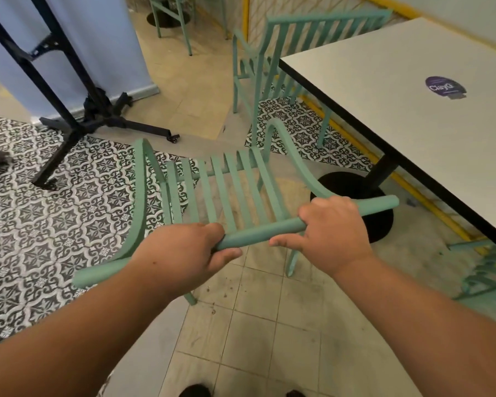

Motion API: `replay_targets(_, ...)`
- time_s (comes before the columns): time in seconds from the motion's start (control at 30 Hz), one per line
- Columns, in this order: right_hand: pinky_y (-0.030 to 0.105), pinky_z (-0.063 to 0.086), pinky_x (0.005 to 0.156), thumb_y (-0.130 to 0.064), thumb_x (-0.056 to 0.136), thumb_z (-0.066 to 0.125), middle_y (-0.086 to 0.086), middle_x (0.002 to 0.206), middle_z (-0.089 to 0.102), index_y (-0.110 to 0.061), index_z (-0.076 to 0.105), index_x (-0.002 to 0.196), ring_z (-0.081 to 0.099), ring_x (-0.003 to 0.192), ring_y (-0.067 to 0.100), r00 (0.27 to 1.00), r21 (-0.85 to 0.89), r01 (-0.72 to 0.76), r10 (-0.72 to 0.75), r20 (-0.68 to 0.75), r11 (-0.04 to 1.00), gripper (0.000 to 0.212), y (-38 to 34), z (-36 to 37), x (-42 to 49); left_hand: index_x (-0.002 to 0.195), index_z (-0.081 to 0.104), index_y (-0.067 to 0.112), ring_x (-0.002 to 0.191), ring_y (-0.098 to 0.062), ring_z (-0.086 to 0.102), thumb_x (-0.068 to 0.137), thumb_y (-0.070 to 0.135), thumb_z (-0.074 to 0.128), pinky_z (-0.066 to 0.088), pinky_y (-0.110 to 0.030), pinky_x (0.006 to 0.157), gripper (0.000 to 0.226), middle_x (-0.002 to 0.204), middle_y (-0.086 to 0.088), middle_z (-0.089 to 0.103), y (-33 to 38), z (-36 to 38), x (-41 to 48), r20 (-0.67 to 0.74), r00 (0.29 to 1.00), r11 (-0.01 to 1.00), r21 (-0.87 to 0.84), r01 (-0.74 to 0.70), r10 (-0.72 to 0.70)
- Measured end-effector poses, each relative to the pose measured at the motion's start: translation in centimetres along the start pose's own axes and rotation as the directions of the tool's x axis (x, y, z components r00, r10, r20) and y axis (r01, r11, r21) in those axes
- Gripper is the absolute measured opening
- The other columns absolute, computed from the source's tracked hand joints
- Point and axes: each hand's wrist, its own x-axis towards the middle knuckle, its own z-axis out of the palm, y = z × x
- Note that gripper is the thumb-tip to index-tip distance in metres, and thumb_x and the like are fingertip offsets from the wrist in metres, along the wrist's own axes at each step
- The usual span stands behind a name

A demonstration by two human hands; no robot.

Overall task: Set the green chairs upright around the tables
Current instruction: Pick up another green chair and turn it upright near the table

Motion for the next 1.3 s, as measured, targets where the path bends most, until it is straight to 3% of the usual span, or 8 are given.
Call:
replay_targets(0.17,0.034,0.024,0.069,-0.104,0.066,0.016,-0.011,0.06,0.036,-0.03,0.035,0.058,0.042,0.063,0.016,0.995,-0.025,-0.031,0.033,0.093,0.999,0.077,-0.1,-1.1,-1.3,0.085,0.043,0.032,0.056,-0.008,0.05,0.092,0.075,0.014,0.033,-0.029,0.046,0.052,0.07,0.007,0.053,0.3,-0.1,0.1,0.006,0.999,0.998,0.021,-0.051,0.051)
replay_targets(0.6,0.031,0.039,0.063,-0.102,0.066,0.012,-0.01,0.07,0.05,-0.03,0.049,0.07,0.048,0.067,0.008,0.951,-0.026,-0.118,0.12,0.284,0.993,0.08,-1.4,-3.5,-5.7,0.082,0.043,0.033,0.064,-0.01,0.055,0.084,0.082,0.005,0.048,-0.032,0.06,0.062,0.073,0.009,0.056,-0.2,-0.4,-0.1,0.072,0.988,0.984,0.101,-0.145,0.138)
replay_targets(0.73,0.034,0.051,0.087,-0.107,0.059,0.026,-0.015,0.103,0.064,-0.037,0.063,0.114,0.057,0.1,0.009,0.938,0.072,-0.209,0.179,0.298,0.975,0.097,0.5,-4.6,-6.5,0.138,0.051,0.039,0.132,-0.019,0.051,0.085,0.089,0.01,0.032,-0.051,0.11,0.084,0.142,0.012,0.055,0.4,0.5,-1.9,-0.184,0.974,0.991,-0.013,0.132,-0.132)
replay_targets(0.83,0.045,0.044,0.108,-0.108,0.06,0.024,-0.006,0.141,0.058,-0.033,0.049,0.149,0.048,0.133,0.019,0.955,0.033,-0.175,0.161,0.247,0.984,0.119,3.7,-5.5,-6.3,0.152,0.033,0.044,0.154,-0.029,0.018,0.08,0.093,0.019,0.007,-0.074,0.115,0.089,0.164,0.005,0.031,-0.4,0.6,-2.6,-0.075,0.841,0.837,-0.174,0.519,-0.537)
replay_targets(0.93,0.045,0.045,0.107,-0.109,0.059,0.018,-0.004,0.145,0.055,-0.036,0.052,0.148,0.045,0.136,0.019,0.896,-0.002,-0.235,0.217,0.388,0.972,0.12,6.9,-5.5,-6.5,0.107,0.069,0.045,0.135,-0.032,0.045,0.077,0.093,0.017,0.003,-0.087,0.106,0.077,0.12,0.004,0.069,-2.0,0.7,-2.2,0.033,0.788,0.782,-0.103,0.614,-0.615)
replay_targets(1.03,0.029,0.053,0.072,-0.104,0.061,0.016,-0.008,0.1,0.068,-0.032,0.074,0.109,0.063,0.092,0.009,0.833,0.009,-0.286,0.244,0.497,0.958,0.104,7.5,-5.0,-7.0,0.067,0.069,0.03,0.083,-0.022,0.058,0.08,0.08,0.022,0.009,-0.084,0.107,0.07,0.065,0.005,0.066,-2.1,0.6,-1.6,0.007,0.776,0.774,-0.079,0.629,-0.63)
replay_targets(1.13,0.027,0.045,0.052,-0.101,0.064,0.016,-0.004,0.064,0.06,-0.021,0.068,0.073,0.062,0.062,0.011,0.826,-0.014,-0.263,0.232,0.514,0.965,0.095,6.7,-5.2,-6.9,0.061,0.066,0.025,0.072,-0.021,0.056,0.079,0.068,0.028,0.014,-0.081,0.109,0.061,0.061,0.003,0.063,-2.0,0.5,-1.0,-0.021,0.759,0.758,-0.063,0.649,-0.651)
replay_targets(1.3,0.03,0.051,0.055,-0.102,0.063,0.014,-0.002,0.059,0.062,-0.02,0.066,0.069,0.062,0.056,0.01,0.816,-0.019,-0.274,0.243,0.525,0.962,0.097,6.3,-5.6,-7.2,0.059,0.067,0.025,0.064,-0.019,0.054,0.077,0.062,0.032,0.016,-0.078,0.108,0.054,0.056,0.003,0.062,-2.7,0.6,-1.0,-0.043,0.756,0.757,-0.064,0.65,-0.653)
